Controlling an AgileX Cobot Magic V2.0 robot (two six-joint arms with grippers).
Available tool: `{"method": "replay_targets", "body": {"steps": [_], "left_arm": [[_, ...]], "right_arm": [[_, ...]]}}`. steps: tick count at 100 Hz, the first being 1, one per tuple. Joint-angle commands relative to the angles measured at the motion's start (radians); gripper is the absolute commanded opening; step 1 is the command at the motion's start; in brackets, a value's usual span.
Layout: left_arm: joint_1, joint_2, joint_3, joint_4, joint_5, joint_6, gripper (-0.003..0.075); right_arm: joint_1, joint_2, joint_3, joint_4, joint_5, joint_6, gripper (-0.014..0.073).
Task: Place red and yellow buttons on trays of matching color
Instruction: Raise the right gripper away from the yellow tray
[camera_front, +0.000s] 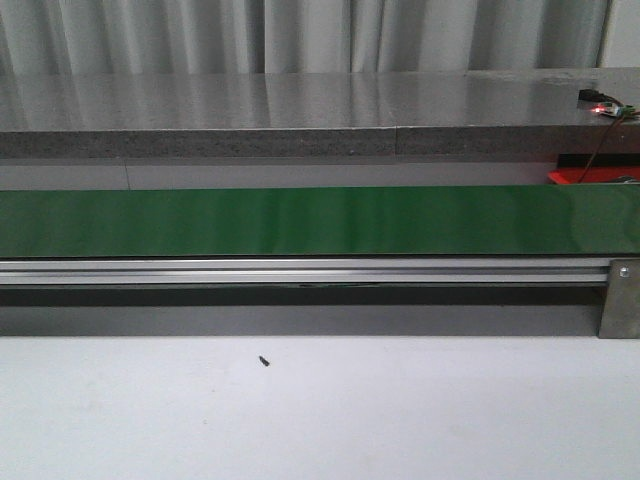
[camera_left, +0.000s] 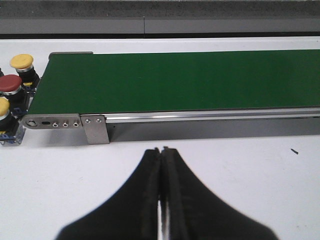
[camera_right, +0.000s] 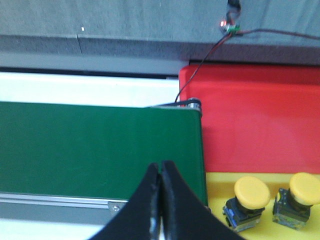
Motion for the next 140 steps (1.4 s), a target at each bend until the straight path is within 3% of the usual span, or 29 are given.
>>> {"method": "replay_targets", "body": {"steps": [1, 25, 53, 63, 69, 115, 140], "left_arm": [[-0.006, 0.009, -0.024, -0.01, -0.071, -0.006, -0.002], [-0.006, 0.009, -0.024, -0.01, -0.071, -0.006, -0.002], [-0.006, 0.009, -0.024, -0.021, -0.063, -0.006, -0.002], [-0.006, 0.021, -0.032, 0.026, -0.075, -0.093, -0.002], [-0.006, 0.051, -0.045, 0.077, -0.075, -0.179, -0.002], [-0.006, 0.339, -0.156, 0.299, -0.148, -0.36, -0.002], [0.022, 0.486, -0.241, 0.33, -0.177, -0.379, -0.002]], "right_arm": [[0.002, -0.076, 0.0, 0.005, -0.049, -0.008, -0.0068], [0.002, -0.24, 0.035, 0.005, 0.009, -0.008, -0.0068], [0.002, -0.26, 0.035, 0.005, 0.011, -0.008, -0.0068], [0.002, -0.26, 0.035, 0.005, 0.011, -0.008, -0.0068], [0.002, -0.26, 0.035, 0.005, 0.011, -0.008, -0.0068], [0.002, -0.26, 0.035, 0.005, 0.011, -0.008, -0.0068], [0.002, -0.26, 0.035, 0.005, 0.009, -0.008, -0.0068]]}}
